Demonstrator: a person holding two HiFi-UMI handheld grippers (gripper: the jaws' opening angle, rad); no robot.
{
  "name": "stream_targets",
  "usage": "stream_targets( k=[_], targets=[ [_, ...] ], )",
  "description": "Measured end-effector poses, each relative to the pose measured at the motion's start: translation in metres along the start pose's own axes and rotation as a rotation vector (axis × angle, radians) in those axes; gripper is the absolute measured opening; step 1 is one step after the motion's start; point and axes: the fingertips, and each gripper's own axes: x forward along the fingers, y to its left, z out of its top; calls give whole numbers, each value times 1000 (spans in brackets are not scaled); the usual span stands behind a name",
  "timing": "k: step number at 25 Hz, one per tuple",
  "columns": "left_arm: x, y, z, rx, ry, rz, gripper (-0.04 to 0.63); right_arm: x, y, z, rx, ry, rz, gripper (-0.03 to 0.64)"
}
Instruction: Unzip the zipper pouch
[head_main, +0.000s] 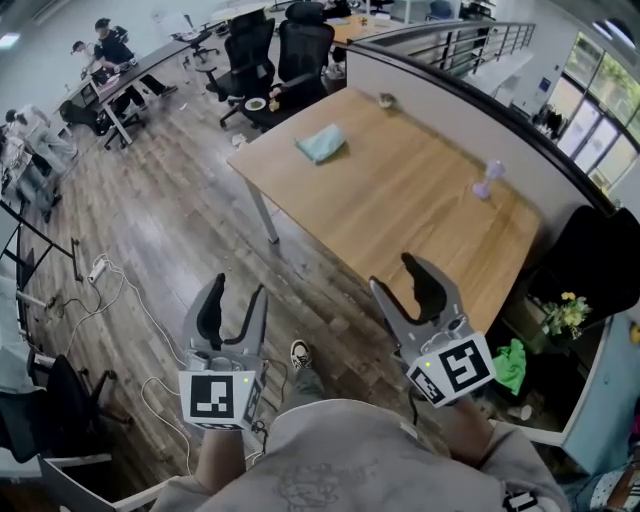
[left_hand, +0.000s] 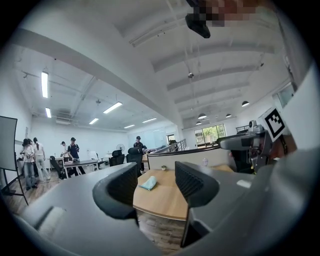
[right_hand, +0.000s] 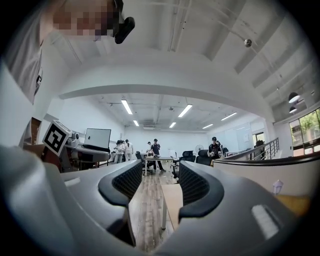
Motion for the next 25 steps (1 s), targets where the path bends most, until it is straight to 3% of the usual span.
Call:
stream_targets(
  k=[6, 16, 25],
  targets=[
    [62, 73, -5, -26, 23, -35, 225, 95, -5, -11, 6, 80, -6, 213],
    [167, 177, -16, -4, 17, -98, 225, 236, -41, -10, 2, 54, -121, 212],
    [231, 212, -34, 4, 51, -163, 225, 292, -67, -26, 4, 94, -177, 213]
  ],
)
